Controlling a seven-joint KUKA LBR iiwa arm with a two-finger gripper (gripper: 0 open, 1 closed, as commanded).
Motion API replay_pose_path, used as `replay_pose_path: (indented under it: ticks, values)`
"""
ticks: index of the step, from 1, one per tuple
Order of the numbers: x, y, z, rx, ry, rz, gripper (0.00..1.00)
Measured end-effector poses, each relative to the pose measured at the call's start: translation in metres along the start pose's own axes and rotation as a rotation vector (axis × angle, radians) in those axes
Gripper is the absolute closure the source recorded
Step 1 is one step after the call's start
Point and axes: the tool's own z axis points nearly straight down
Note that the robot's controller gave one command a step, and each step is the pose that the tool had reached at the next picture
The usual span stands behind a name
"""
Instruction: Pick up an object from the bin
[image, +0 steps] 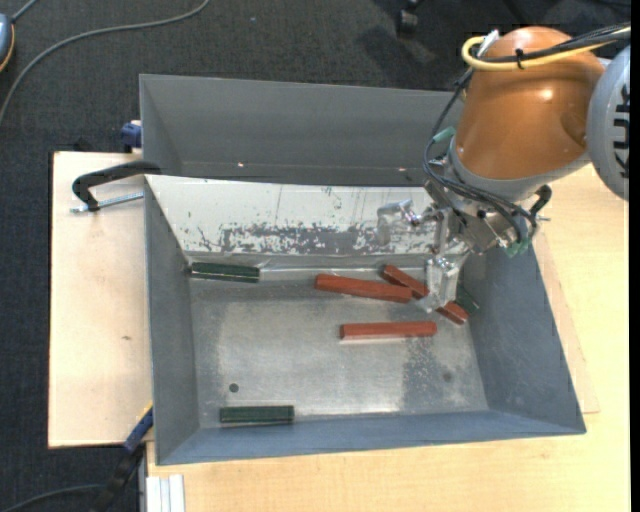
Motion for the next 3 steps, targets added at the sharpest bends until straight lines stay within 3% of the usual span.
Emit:
replay_pose_path:
  ticks: [1, 2, 3]
  values:
    - [0.003, 0.029, 0.179, -0.007, 0.012, -0.25, 0.0]
    - [0.002, 0.028, 0.175, -0.004, 0.006, -0.248, 1.0]
    - [-0.012, -0.017, 0.051, 0.006, -0.006, -0.314, 1.0]
